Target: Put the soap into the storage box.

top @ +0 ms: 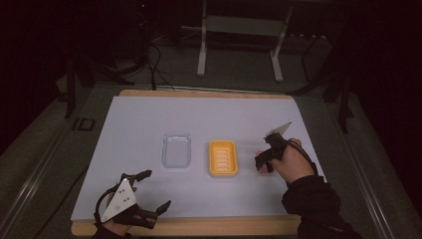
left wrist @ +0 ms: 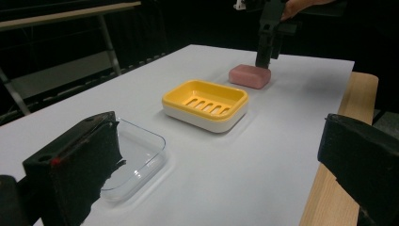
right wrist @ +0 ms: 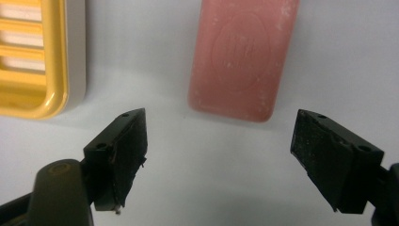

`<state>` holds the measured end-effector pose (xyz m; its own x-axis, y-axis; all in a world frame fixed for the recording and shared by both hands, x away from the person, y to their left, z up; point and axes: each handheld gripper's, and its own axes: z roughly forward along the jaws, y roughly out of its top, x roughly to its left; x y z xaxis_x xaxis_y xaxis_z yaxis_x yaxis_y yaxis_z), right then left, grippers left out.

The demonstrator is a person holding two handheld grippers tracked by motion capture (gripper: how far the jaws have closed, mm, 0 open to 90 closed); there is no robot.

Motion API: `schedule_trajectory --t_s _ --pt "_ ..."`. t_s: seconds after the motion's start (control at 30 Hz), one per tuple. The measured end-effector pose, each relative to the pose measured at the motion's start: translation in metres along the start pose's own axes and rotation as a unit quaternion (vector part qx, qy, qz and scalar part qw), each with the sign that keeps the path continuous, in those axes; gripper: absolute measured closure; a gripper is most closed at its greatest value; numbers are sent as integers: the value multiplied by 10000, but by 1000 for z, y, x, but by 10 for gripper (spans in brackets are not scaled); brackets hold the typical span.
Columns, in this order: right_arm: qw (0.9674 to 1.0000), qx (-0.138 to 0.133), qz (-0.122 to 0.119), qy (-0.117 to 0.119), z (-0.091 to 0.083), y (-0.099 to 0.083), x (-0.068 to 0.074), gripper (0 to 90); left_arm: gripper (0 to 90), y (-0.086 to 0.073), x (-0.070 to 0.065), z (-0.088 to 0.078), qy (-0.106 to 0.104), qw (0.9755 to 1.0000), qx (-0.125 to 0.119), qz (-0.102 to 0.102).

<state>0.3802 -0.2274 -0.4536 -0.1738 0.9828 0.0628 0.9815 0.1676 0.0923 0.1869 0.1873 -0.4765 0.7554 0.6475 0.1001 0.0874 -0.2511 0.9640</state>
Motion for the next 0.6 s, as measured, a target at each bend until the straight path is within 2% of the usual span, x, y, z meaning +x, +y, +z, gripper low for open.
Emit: schedule_trajectory --t_s 0.2,0.3,0.6 --pt "9998 -96 -102 -113 2 8 0 183 4 0 0 0 -5 10000 18 8" --pt "9998 -114 -118 -96 4 12 1 181 4 0 -1 1 -17 10000 32 9" --pt "9997 -236 -7 -77 14 20 -1 185 4 0 -1 0 -20 10000 22 19"
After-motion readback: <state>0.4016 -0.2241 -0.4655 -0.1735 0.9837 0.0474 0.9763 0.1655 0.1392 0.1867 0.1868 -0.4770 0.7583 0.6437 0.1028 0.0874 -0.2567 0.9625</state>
